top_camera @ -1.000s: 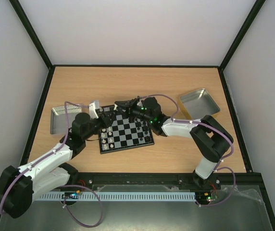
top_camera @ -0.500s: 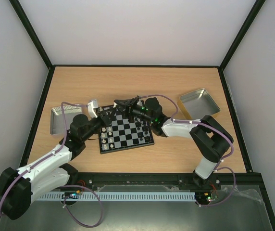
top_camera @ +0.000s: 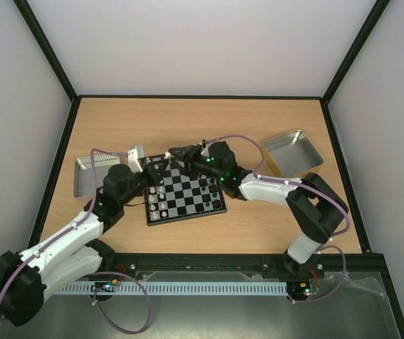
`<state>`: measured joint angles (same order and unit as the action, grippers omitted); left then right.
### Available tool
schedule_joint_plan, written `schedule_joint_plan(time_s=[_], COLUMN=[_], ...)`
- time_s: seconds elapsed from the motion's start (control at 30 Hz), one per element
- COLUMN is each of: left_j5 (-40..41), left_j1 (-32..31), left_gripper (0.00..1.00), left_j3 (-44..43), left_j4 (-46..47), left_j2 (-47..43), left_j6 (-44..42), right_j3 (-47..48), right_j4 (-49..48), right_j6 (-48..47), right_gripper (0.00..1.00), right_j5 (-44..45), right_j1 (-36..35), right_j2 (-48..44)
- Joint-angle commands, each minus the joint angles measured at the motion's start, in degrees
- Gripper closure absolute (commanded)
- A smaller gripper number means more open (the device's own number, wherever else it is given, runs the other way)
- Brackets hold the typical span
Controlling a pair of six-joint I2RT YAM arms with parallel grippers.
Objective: Set up the chess pieces on the board
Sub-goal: Place the chess piece on the chessboard.
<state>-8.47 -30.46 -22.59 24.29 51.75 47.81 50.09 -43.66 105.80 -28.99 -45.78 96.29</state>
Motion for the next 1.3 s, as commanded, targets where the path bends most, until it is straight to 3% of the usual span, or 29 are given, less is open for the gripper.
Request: schedule_joint_plan(time_s=[0.0, 0.07, 0.2, 0.37, 0.67, 1.03, 1.27], left_j5=[2.8, 2.0, 2.3, 1.6, 0.7, 0.1, -2.7], left_j1=[0.3, 0.9, 1.4, 4.3, 12.4, 13.9, 15.1], left_gripper=[0.98, 0.98, 0.97, 0.97, 0.98, 0.98, 0.97], left_j3=[-7.9, -12.0, -24.1, -32.0, -41.4, -52.8, -54.5], left_j4=[-18.7, -29.3, -51.7, -68.7, -77.2, -82.3, -83.7], left_j2=[-0.8, 0.4, 6.3, 13.4, 28.3, 42.5, 47.1], left_j6=[-4.8, -6.8, -10.7, -14.6, -21.5, -22.5, -24.9], right_j3=[4.4, 4.4, 4.4, 4.1, 0.9, -2.8, -4.4], right_j4=[18.5, 23.0, 30.2, 36.2, 39.2, 40.1, 40.1], right_j6=[-20.4, -25.6, -34.8, -43.3, -51.0, -56.0, -55.7], right_gripper=[0.58, 0.51, 0.45, 0.44, 0.44, 0.43, 0.43], right_j5=[9.6, 13.4, 19.0, 24.7, 31.8, 37.8, 38.9], right_j1=[0.2, 0.6, 1.6, 1.8, 1.8, 1.9, 1.9], right_j2=[-6.7, -9.0, -11.4, -13.8, -18.7, -23.9, -26.2])
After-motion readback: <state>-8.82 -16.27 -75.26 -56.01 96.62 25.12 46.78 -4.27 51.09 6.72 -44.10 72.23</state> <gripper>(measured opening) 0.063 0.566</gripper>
